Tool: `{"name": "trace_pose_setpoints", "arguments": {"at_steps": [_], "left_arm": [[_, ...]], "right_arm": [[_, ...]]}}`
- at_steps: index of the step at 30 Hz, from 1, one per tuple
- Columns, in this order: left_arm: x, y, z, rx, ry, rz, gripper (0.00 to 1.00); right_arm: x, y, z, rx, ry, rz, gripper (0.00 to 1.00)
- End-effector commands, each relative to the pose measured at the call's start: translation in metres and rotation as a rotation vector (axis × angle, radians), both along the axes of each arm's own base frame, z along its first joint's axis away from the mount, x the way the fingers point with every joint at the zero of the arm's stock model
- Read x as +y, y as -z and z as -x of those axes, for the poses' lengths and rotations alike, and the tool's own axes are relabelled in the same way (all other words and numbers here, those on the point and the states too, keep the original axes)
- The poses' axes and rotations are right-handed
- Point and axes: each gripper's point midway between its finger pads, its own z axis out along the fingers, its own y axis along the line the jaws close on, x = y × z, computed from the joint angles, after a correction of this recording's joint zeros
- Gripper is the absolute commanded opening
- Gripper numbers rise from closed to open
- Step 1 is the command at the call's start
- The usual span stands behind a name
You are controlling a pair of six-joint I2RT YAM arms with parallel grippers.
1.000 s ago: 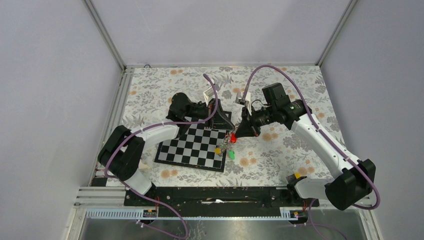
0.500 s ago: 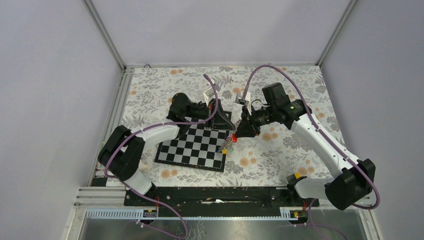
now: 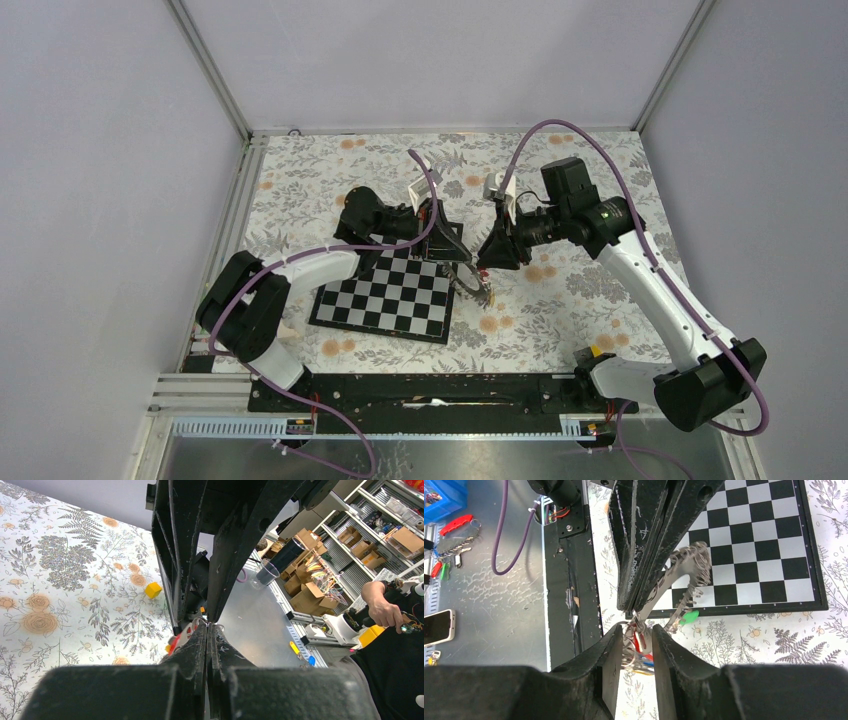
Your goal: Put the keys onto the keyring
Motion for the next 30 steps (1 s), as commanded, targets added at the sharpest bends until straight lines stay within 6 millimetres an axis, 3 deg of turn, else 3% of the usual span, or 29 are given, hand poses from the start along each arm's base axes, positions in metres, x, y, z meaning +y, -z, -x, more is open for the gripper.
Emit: {"name": "trace_pose_setpoints", "arguments": {"at_steps": [1, 13, 24, 30], "left_arm": [[0.0, -0.015, 0.002, -0.076, -0.005, 0.061, 0.0], [0.0, -0.014, 0.003, -0.075, 0.0, 0.059, 0.0], [-0.002, -0.011, -0.001, -0.07, -0.01, 0.055, 0.0], [-0.002, -0.009, -0.004, -0.079, -0.021, 0.054, 0.0]], "right_arm": [[0.004, -0.013, 0.0, -0.013, -0.032, -0.044, 0.35], [0.01, -0.011, -0.006, 0.004, -0.039, -0.058, 0.33], [0.01, -0.022, 0.003, -0.002, -0.065, -0.081, 0.02], [0.003, -0.025, 0.0, -0.042, -0.038, -0.036, 0.0]]}}
